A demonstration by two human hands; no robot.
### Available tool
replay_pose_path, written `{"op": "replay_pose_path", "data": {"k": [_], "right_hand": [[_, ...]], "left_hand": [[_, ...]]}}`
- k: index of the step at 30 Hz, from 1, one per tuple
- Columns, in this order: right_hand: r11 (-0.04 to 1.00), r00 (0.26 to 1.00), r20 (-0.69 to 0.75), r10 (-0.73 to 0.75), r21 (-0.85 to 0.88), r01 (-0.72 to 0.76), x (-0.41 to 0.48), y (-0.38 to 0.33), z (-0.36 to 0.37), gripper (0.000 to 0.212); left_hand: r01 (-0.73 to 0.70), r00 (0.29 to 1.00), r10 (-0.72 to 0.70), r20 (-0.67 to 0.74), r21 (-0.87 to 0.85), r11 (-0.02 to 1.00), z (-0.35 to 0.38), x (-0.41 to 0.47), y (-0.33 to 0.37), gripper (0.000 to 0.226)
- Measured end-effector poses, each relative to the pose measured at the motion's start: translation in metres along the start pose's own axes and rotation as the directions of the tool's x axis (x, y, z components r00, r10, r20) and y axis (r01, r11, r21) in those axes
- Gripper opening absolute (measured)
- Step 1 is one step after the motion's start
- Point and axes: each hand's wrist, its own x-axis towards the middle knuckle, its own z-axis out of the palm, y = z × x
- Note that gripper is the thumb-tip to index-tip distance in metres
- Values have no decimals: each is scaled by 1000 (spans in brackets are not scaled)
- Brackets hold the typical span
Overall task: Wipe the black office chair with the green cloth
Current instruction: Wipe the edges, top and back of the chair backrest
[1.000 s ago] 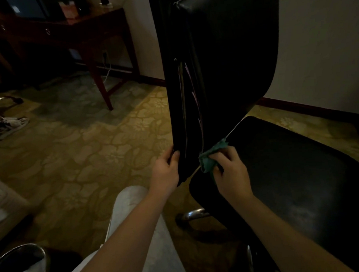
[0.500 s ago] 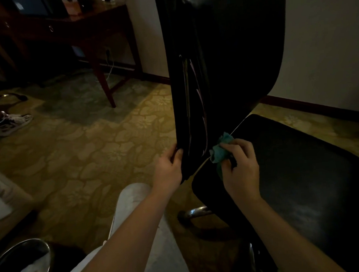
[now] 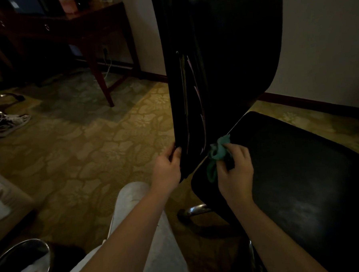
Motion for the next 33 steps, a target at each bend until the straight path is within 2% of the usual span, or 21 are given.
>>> {"op": "replay_pose_path", "data": {"k": [4, 7, 9, 12, 15, 18, 21, 25, 27, 30, 31, 33], "right_hand": [[992, 989, 134, -57, -104, 71, -8, 7, 17, 33], [976, 969, 245, 20, -216, 35, -19, 20, 23, 34], [981, 978, 195, 71, -192, -32, -21, 22, 20, 35], [991, 993, 12, 120, -54, -119, -12, 9, 11, 35], [997, 991, -120, 63, 46, -58, -4, -10, 9, 31], [999, 999, -42, 22, 31, -20, -4, -15, 18, 31], [997, 1000, 19, 6, -71, -5, -7, -4, 25, 23], [979, 973, 213, 85, -201, -42, -8, 16, 21, 22], [982, 978, 188, 94, -181, -60, -8, 19, 16, 23], [996, 998, 19, 58, -66, -57, -10, 8, 16, 22], [997, 998, 15, 60, -52, -59, -12, 5, 18, 22], [994, 991, 107, 79, -89, -70, -16, 7, 25, 24]], "left_hand": [[-5, 1000, 5, 9, 13, 1000, -3, -3, 3, 36], [-10, 1000, 10, 13, 30, 1000, -4, -3, 2, 37], [-2, 1000, 2, 25, 13, 1000, -5, -3, 3, 37], [-2, 999, 2, 36, 3, 1000, -6, -3, 4, 36], [-5, 999, 5, 36, 18, 1000, -5, -3, 2, 37], [8, 999, -8, 36, 14, 1000, -6, -2, 2, 38], [11, 999, -11, 47, 14, 1000, -6, -3, 2, 39], [-13, 999, 12, 34, 39, 999, -4, -2, 0, 39], [-22, 1000, 21, 17, 76, 997, -4, -4, 4, 39], [-26, 1000, 26, 7, 96, 995, -5, -6, 7, 39], [-25, 1000, 24, 10, 102, 995, -4, -7, 7, 39], [-34, 999, 32, 14, 119, 992, -5, -10, 8, 37]]}}
